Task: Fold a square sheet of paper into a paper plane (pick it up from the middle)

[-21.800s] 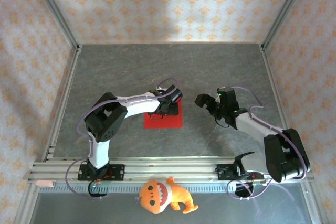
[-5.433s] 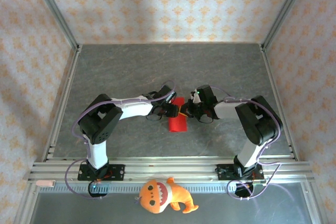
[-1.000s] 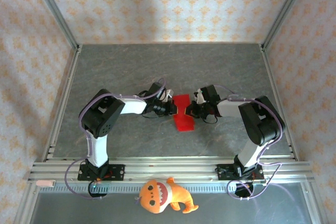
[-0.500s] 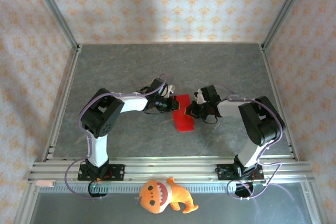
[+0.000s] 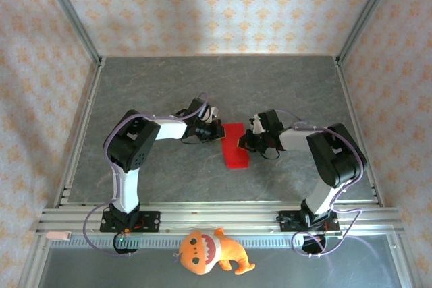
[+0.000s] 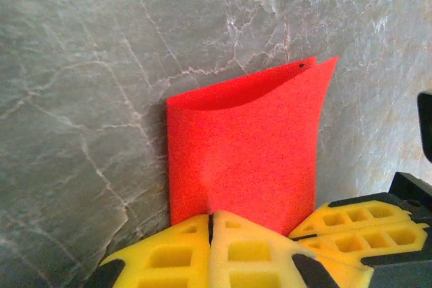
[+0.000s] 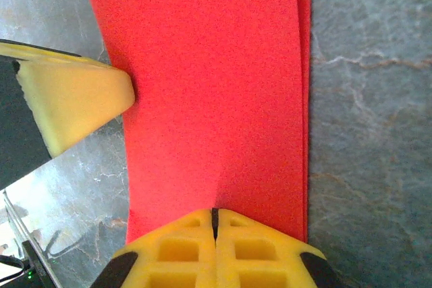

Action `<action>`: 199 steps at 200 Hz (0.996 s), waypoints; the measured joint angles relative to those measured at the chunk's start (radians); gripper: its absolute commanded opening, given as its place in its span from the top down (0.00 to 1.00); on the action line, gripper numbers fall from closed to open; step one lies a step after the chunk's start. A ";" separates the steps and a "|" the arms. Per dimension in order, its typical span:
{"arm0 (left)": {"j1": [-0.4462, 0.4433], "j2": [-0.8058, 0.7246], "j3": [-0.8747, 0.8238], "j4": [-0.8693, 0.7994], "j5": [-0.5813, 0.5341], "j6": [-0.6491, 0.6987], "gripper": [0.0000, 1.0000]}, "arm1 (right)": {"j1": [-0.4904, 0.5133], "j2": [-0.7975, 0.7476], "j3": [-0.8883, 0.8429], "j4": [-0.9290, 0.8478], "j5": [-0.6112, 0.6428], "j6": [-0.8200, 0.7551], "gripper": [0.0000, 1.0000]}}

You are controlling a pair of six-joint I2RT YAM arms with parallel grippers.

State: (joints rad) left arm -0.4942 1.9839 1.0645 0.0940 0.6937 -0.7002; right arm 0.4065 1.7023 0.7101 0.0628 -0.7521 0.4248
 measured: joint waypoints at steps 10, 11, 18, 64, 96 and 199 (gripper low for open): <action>0.002 0.000 0.000 0.000 -0.003 -0.009 0.97 | 0.000 0.000 0.000 0.000 0.000 0.000 1.00; 0.002 0.000 0.000 0.000 -0.003 -0.010 0.97 | 0.000 0.000 0.000 0.000 0.000 0.000 1.00; 0.003 0.000 0.000 0.000 -0.006 -0.016 0.97 | 0.000 0.000 0.000 0.000 0.000 0.000 1.00; 0.008 -0.014 -0.007 0.012 -0.053 -0.036 0.97 | 0.000 0.000 0.000 0.001 0.000 -0.003 1.00; 0.042 -0.095 -0.066 0.061 -0.083 -0.051 0.97 | -0.002 0.000 0.000 0.001 0.000 -0.003 1.00; -0.027 -0.013 0.004 0.148 0.032 -0.005 0.98 | -0.002 0.000 0.000 0.001 0.000 -0.003 1.00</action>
State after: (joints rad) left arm -0.5213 1.9705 1.0687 0.2417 0.7254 -0.7052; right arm 0.4046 1.7023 0.7101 0.0639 -0.7521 0.4217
